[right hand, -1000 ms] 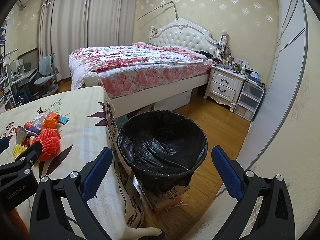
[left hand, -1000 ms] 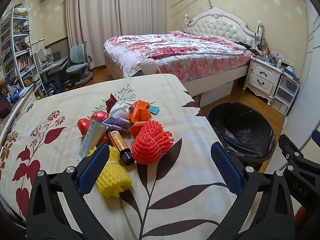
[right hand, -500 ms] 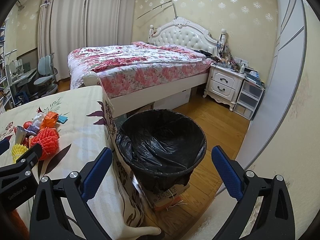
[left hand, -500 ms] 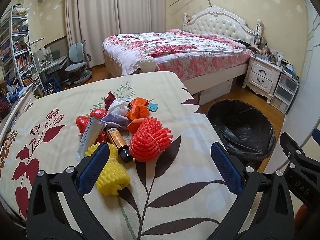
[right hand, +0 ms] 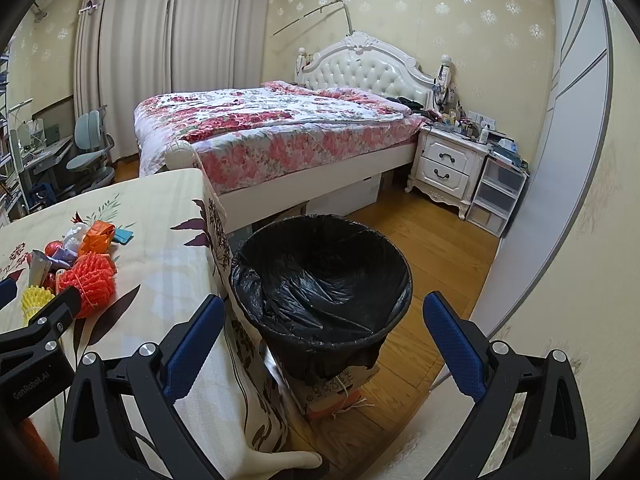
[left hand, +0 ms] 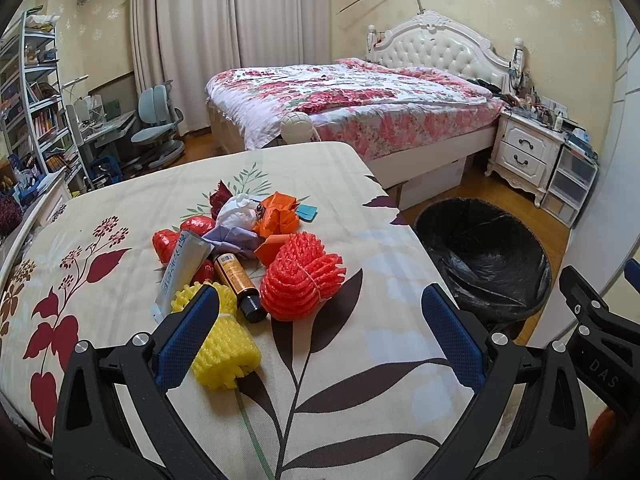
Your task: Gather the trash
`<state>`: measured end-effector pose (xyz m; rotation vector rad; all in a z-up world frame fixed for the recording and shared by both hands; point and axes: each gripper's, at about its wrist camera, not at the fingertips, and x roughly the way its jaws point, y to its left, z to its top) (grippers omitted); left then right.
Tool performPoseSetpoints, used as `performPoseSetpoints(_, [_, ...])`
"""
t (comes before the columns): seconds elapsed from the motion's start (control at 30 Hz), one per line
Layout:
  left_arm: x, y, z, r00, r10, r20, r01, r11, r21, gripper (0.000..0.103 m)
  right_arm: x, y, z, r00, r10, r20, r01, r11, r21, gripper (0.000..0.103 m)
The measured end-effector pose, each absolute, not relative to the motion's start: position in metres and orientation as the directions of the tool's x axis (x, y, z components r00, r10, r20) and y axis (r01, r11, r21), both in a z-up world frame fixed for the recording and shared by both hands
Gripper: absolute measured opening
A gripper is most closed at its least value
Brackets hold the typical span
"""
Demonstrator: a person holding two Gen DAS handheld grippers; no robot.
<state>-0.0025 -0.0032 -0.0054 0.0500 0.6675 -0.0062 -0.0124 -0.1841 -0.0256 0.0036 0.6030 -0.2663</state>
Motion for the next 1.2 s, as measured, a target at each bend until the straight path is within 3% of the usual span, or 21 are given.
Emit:
performPoseSetpoints(0.77, [-0.010, 0.022, -0.017, 0.766, 0.040, -0.642, -0.010, 0.999, 0.050, 0.098, -0.015, -0.167, -0.047, 0.778, -0.201, -0.595, 0.204, 0.977, -0.062, 0.096])
performPoseSetpoints(1.2, [-0.014, 0.088, -0.030, 0.712, 0.133, -0.689, -0.145, 0.989, 0.041, 0.098, -0.011, -0.138, -0.045, 0.774, -0.111, -0.623, 0.111, 0.993, -0.040, 0.096])
